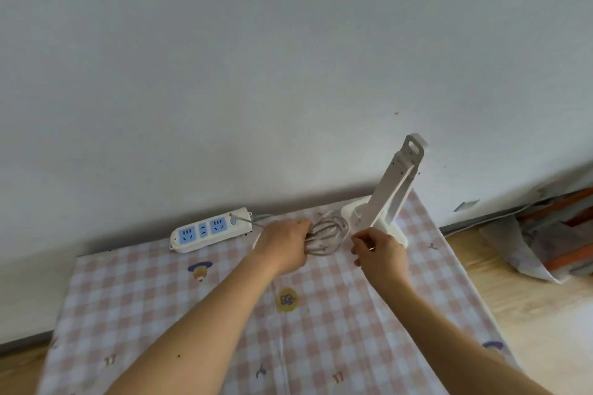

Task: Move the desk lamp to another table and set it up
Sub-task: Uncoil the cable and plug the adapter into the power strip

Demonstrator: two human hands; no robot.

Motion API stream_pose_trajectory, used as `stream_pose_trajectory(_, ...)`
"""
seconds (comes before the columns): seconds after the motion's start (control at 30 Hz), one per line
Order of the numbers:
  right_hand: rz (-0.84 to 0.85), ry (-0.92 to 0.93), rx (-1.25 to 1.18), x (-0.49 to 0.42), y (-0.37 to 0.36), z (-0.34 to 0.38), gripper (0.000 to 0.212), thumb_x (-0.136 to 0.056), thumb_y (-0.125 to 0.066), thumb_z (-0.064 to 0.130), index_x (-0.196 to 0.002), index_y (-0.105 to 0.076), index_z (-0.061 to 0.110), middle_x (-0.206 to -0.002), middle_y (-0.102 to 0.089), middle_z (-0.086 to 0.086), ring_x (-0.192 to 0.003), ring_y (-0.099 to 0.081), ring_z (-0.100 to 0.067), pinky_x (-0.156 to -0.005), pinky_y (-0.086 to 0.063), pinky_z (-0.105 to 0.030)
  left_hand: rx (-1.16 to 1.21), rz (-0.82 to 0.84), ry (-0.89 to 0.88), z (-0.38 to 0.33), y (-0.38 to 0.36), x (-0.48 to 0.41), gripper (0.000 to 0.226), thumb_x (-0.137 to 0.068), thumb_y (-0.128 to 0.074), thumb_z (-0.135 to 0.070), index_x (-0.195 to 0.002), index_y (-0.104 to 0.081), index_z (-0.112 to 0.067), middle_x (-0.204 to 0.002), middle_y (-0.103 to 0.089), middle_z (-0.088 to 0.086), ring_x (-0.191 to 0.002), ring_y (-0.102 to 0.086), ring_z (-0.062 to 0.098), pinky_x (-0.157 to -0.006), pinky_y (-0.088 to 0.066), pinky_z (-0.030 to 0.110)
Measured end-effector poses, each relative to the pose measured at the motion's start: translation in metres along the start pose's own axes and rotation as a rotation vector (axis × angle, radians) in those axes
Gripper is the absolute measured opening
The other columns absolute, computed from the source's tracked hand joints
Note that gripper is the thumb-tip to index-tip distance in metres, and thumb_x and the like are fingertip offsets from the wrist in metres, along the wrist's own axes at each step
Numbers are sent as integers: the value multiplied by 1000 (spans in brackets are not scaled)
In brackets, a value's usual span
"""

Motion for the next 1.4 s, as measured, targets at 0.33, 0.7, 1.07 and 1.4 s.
stream_pose_trajectory(0.33,136,-8,59,-10,-24,0,20,-94,-50,15,-96,-70,17,-92,-72,-4,-84,-66,-23,-81,-56,-43,-35,319,43,9,-56,15,54,-71,-69,-45,-114,-50,-18,-115,-56,6,-107,-52,26,-80,-39,36)
stream_pose_trajectory(0.7,-32,634,168,3,-41,53,17,-84,-60,-1,-89,-71,10,-92,-70,-4,-87,-62,-24,-72,-51,-34,137,215,166,56,-41,48,85,-62,-78,-46,-136,-39,-30,-138,-43,-7,-125,-43,16,-98,-38,32)
stream_pose_trajectory(1.07,382,416,466,17,-92,5,23,-86,-55,11,-101,-71,17,-102,-69,-2,-100,-56,-20,-83,-45,-28,197,216,208,49,-66,72,68,-68,-77,-39,-128,-46,-28,-127,-49,-3,-116,-45,18,-88,-48,37)
stream_pose_trajectory(1.4,526,408,650,33,-84,-20,26,-84,-61,30,-110,-65,28,-108,-64,5,-107,-55,-17,-89,-47,-29,-32,162,33,35,-70,69,43,-83,-65,-30,-119,-46,-17,-119,-53,4,-105,-53,25,-81,-47,37)
Point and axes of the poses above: each hand's wrist, its own x-axis away from the middle knuckle, its own y-axis out of the back of the hand, z = x × y, the point moved 3 cm from there along -x, towards the middle knuckle
